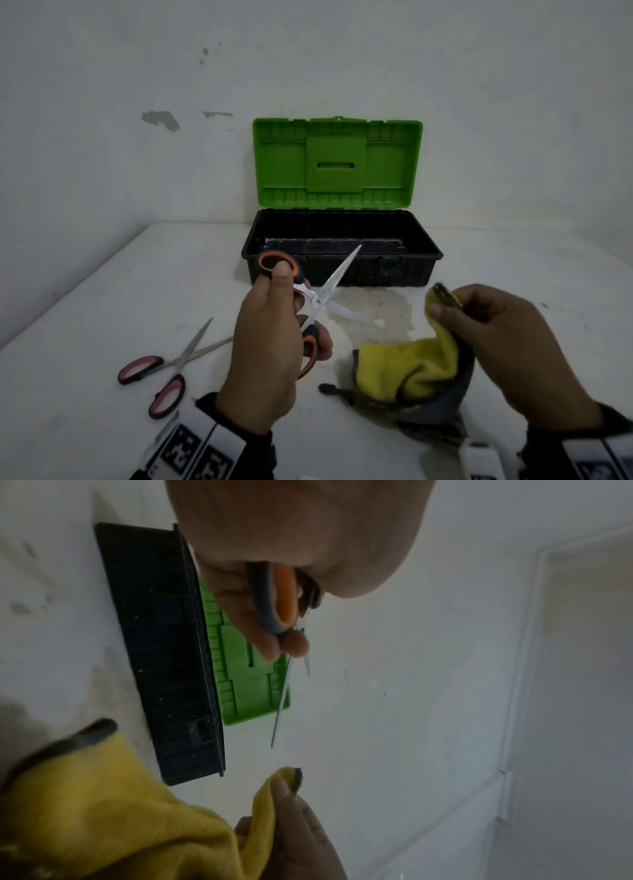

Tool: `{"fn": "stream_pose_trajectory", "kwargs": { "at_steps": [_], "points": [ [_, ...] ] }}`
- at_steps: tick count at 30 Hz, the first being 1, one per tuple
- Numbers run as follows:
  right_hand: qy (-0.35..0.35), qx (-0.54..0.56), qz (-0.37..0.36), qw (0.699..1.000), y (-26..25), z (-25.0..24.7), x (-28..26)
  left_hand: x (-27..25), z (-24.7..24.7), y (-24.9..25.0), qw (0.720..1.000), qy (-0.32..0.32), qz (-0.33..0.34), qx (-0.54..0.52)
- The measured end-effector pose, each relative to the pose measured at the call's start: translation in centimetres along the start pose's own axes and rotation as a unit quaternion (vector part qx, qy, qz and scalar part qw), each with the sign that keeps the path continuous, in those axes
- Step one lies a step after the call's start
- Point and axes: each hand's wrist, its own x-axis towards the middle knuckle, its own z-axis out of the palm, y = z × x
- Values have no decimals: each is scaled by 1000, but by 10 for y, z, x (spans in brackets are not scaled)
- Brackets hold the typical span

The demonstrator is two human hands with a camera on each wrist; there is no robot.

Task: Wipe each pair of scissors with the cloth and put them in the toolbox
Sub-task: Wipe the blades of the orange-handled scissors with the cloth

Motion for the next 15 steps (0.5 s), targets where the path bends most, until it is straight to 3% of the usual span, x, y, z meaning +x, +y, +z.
{"fn": "stream_pose_trajectory", "kwargs": {
  "at_steps": [4, 12, 15],
  "points": [
    [40, -16, -67, 997, -5, 2, 17, -5, 2, 3, 998, -46, -18, 32],
    [-128, 70, -127, 981, -36, 53, -3, -3, 4, -1, 996, -49, -22, 78],
    [-135, 56, -142, 979, -34, 66, -9, -2, 3, -2, 993, -48, -3, 109]
  ]
}}
